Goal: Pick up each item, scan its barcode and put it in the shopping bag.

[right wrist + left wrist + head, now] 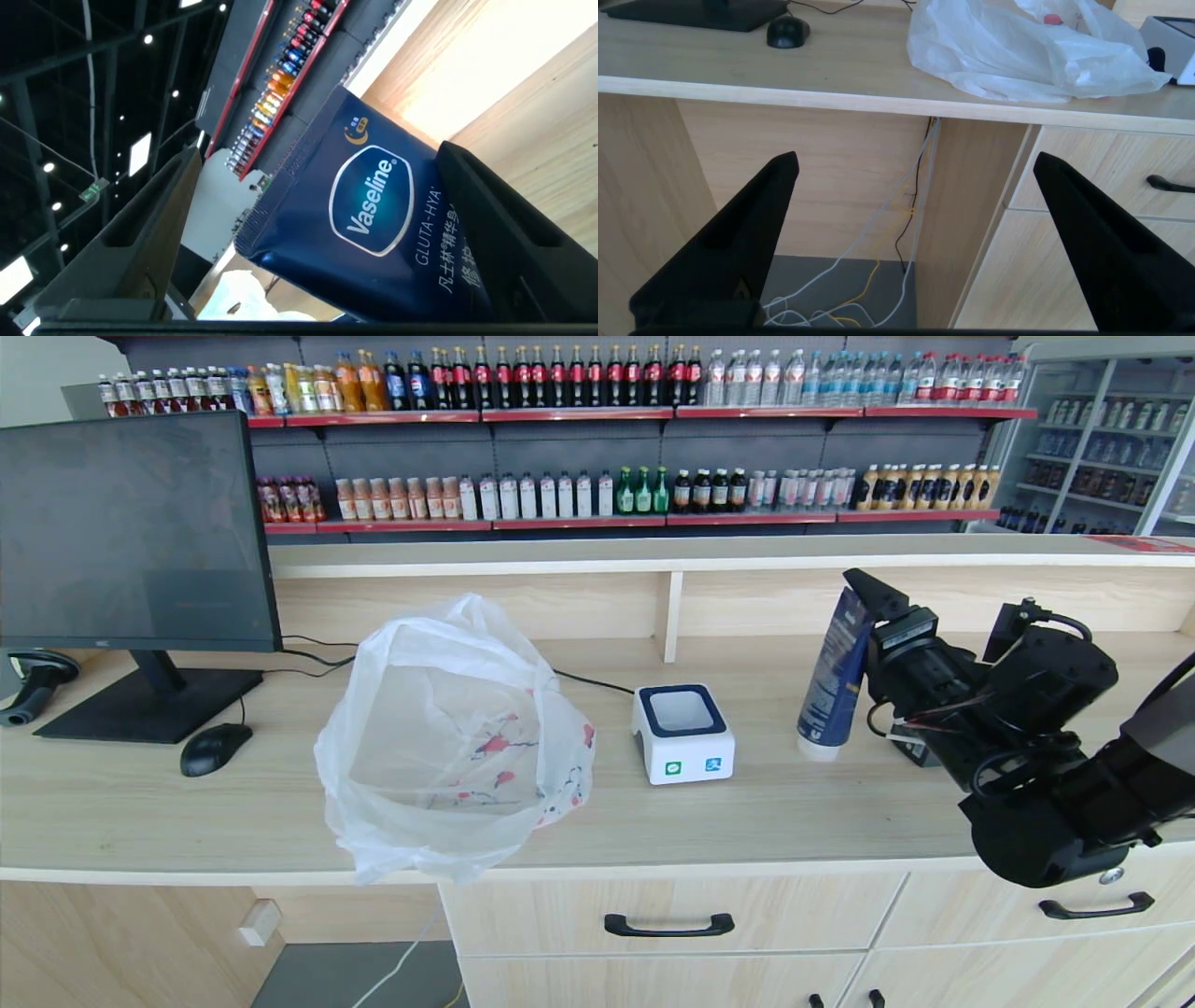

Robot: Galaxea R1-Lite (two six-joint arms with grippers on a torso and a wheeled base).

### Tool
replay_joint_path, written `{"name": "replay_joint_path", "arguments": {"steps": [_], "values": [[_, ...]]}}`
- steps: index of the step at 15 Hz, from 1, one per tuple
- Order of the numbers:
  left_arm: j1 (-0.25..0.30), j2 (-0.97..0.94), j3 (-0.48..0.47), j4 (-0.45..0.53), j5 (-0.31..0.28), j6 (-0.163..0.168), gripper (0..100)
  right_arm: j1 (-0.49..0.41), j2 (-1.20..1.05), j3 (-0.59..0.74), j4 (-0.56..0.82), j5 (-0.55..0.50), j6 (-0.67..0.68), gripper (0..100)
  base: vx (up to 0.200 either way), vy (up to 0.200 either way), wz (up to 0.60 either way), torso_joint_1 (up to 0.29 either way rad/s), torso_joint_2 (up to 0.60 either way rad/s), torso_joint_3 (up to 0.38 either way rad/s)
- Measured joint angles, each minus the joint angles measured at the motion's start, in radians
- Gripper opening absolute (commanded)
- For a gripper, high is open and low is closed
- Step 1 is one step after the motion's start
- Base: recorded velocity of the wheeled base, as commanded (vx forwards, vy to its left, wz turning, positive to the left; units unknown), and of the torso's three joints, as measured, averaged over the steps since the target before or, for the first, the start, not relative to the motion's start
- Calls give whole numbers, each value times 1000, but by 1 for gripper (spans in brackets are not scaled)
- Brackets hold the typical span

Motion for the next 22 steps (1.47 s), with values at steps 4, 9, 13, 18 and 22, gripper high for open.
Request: {"name": "replay_joint_path", "arguments": {"steps": [4, 9, 13, 18, 22], "values": [[0, 0, 0, 0, 0, 0, 100, 0, 4, -4, 0, 0, 0, 100, 0, 0, 0, 0, 0, 0], [0, 0, 0, 0, 0, 0, 100, -9, 4, -6, 0, 0, -1, 100, 0, 0, 0, 0, 0, 0], [0, 0, 0, 0, 0, 0, 100, -59, 3, -33, 0, 0, -30, 100, 0, 0, 0, 0, 0, 0], [0, 0, 0, 0, -1, 0, 100, -64, -51, -10, 0, -1, -117, 100, 0, 0, 0, 0, 0, 0], [0, 0, 0, 0, 0, 0, 100, -80, -114, -35, -1, 60, -344, 100, 0, 0, 0, 0, 0, 0]]}}
